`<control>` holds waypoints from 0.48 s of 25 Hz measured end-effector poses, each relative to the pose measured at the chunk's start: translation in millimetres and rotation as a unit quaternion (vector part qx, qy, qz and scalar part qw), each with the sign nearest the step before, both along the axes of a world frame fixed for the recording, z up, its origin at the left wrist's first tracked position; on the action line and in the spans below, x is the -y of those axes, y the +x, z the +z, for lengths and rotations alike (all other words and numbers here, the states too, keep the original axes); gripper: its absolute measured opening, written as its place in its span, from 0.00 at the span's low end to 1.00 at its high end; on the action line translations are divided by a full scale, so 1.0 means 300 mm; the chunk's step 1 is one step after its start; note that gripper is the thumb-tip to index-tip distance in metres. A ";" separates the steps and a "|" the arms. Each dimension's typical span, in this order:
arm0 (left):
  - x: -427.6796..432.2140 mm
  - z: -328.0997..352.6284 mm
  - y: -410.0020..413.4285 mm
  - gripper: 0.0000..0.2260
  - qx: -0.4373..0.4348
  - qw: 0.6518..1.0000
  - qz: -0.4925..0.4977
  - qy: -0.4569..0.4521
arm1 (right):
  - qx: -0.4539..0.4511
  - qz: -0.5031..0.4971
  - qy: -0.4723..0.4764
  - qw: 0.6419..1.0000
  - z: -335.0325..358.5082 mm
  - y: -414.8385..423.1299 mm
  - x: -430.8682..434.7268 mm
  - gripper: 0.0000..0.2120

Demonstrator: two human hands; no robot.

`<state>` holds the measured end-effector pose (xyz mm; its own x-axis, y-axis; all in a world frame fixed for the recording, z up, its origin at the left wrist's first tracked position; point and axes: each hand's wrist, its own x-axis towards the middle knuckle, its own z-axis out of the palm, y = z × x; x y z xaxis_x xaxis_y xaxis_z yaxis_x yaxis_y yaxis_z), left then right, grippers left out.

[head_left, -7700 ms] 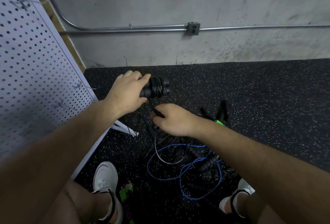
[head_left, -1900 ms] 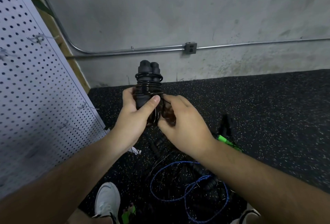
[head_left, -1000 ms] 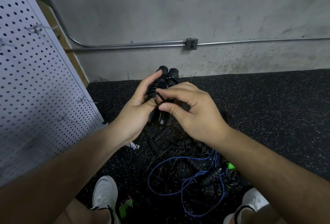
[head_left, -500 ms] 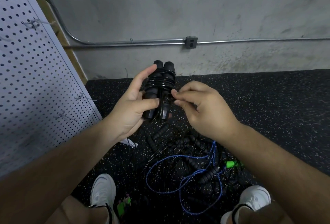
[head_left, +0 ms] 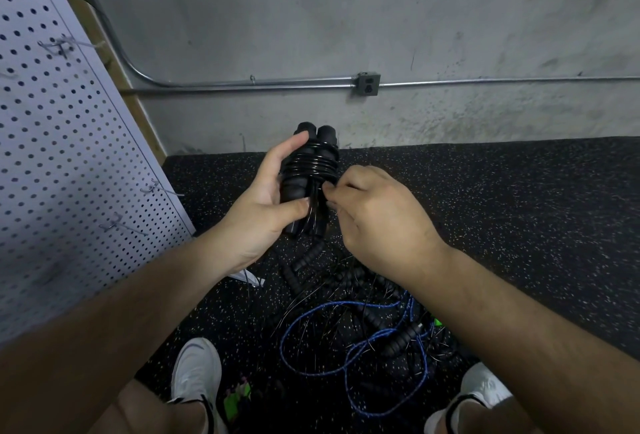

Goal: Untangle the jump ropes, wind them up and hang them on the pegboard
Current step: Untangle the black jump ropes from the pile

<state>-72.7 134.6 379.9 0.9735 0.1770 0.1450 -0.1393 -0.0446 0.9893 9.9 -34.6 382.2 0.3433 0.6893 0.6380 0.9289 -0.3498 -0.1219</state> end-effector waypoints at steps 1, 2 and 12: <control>-0.001 0.000 0.000 0.37 -0.004 1.000 -0.002 0.006 | -0.009 0.005 0.012 1.000 -0.001 -0.006 -0.005 0.05; -0.001 -0.001 -0.001 0.37 -0.008 1.000 -0.007 0.017 | -0.024 0.010 0.026 0.999 -0.001 -0.013 -0.007 0.05; 0.025 0.007 -0.008 0.34 -0.003 1.000 -0.019 -0.023 | -0.381 -0.043 0.230 0.895 0.049 -0.071 -0.031 0.07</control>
